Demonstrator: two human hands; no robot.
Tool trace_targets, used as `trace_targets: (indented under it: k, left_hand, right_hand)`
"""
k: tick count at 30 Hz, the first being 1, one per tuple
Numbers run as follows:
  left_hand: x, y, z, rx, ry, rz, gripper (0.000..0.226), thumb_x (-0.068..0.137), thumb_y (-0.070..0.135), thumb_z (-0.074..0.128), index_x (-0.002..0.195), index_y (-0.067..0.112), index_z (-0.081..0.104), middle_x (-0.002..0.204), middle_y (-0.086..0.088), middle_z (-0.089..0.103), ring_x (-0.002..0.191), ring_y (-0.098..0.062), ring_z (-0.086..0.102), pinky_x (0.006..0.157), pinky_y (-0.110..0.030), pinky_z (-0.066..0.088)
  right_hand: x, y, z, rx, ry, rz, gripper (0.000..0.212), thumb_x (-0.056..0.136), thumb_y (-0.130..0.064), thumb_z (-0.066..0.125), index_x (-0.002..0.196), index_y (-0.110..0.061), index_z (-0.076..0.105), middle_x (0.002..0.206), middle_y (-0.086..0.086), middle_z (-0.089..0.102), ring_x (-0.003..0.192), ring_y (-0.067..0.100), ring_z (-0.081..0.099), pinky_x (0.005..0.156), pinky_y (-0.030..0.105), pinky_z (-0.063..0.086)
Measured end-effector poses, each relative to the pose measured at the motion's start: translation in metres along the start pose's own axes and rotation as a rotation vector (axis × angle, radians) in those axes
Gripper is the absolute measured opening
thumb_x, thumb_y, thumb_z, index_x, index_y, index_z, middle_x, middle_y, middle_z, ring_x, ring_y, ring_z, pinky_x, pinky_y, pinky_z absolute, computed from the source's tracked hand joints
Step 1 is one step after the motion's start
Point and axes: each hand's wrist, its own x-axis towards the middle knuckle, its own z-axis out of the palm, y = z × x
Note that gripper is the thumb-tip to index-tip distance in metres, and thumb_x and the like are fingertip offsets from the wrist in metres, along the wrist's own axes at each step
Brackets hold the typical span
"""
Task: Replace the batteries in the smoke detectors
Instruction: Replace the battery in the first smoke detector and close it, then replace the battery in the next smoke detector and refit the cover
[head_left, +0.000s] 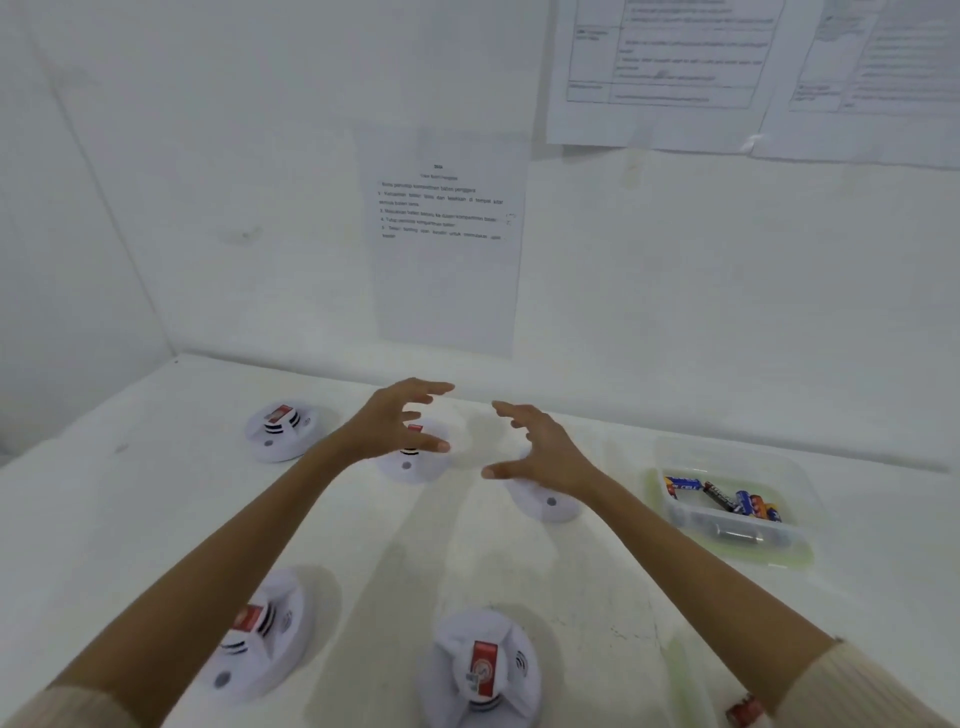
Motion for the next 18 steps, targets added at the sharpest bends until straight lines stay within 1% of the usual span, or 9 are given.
trace_targets:
  k: [3, 5, 8, 10, 12, 15, 18]
  left_hand:
    - [-0.013, -0.020, -0.015, -0.009, 0.040, -0.068, 0.069, 0.064, 0.011, 0.085, 0.122, 0.028, 0.051, 0.122, 0.006, 0.052, 0.112, -0.013, 0.050, 0.093, -0.026, 0.046]
    - [-0.021, -0.035, -0.024, -0.012, 0.041, -0.113, 0.071, 0.063, 0.011, 0.085, 0.125, 0.022, 0.052, 0.124, 0.005, 0.052, 0.114, -0.014, 0.050, 0.096, -0.029, 0.046]
    - [-0.027, -0.055, -0.032, -0.023, 0.018, -0.185, 0.077, 0.065, 0.011, 0.084, 0.133, 0.017, 0.047, 0.134, 0.001, 0.048, 0.116, -0.016, 0.048, 0.093, -0.027, 0.044]
    - [-0.027, -0.066, -0.031, -0.047, 0.006, -0.225, 0.081, 0.065, 0.009, 0.084, 0.135, 0.017, 0.044, 0.137, 0.000, 0.045, 0.118, -0.017, 0.047, 0.090, -0.024, 0.043]
    - [-0.024, -0.073, -0.029, -0.058, -0.020, -0.239, 0.085, 0.065, 0.008, 0.084, 0.138, 0.017, 0.041, 0.139, 0.001, 0.044, 0.117, -0.014, 0.046, 0.090, -0.022, 0.042]
    - [-0.015, -0.078, -0.023, -0.093, -0.053, -0.248, 0.089, 0.065, 0.007, 0.084, 0.140, 0.017, 0.038, 0.139, 0.004, 0.043, 0.115, -0.009, 0.045, 0.089, -0.019, 0.041]
    - [-0.007, -0.084, -0.014, -0.097, -0.103, -0.241, 0.090, 0.064, 0.005, 0.084, 0.140, 0.015, 0.038, 0.138, 0.001, 0.045, 0.116, -0.011, 0.047, 0.086, -0.017, 0.043]
  right_hand:
    - [0.017, -0.017, 0.021, 0.021, -0.051, -0.031, 0.086, 0.066, -0.024, 0.083, 0.139, -0.016, 0.039, 0.139, 0.002, 0.043, 0.122, 0.018, 0.043, 0.102, 0.030, 0.035]
    - [0.028, -0.025, 0.033, 0.041, -0.088, -0.029, 0.087, 0.067, -0.023, 0.083, 0.140, -0.015, 0.037, 0.141, 0.002, 0.041, 0.124, 0.019, 0.041, 0.103, 0.033, 0.035]
    - [0.045, -0.029, 0.050, 0.045, -0.140, -0.007, 0.089, 0.067, -0.021, 0.083, 0.141, -0.015, 0.033, 0.145, 0.003, 0.036, 0.130, 0.021, 0.036, 0.107, 0.038, 0.033]
    - [0.053, -0.026, 0.059, 0.039, -0.156, 0.022, 0.092, 0.066, -0.019, 0.083, 0.142, -0.014, 0.031, 0.146, 0.004, 0.034, 0.132, 0.022, 0.034, 0.108, 0.039, 0.031]
    - [0.059, -0.021, 0.068, 0.017, -0.166, 0.043, 0.095, 0.064, -0.018, 0.084, 0.142, -0.013, 0.030, 0.146, 0.005, 0.034, 0.132, 0.022, 0.034, 0.109, 0.038, 0.030]
    - [0.063, -0.010, 0.079, 0.029, -0.141, 0.056, 0.095, 0.060, -0.011, 0.086, 0.140, -0.010, 0.033, 0.143, 0.007, 0.037, 0.130, 0.021, 0.036, 0.107, 0.033, 0.031]
    - [0.065, -0.001, 0.085, 0.053, -0.089, 0.067, 0.095, 0.057, -0.010, 0.087, 0.137, -0.010, 0.037, 0.139, 0.008, 0.043, 0.125, 0.022, 0.042, 0.101, 0.026, 0.033]
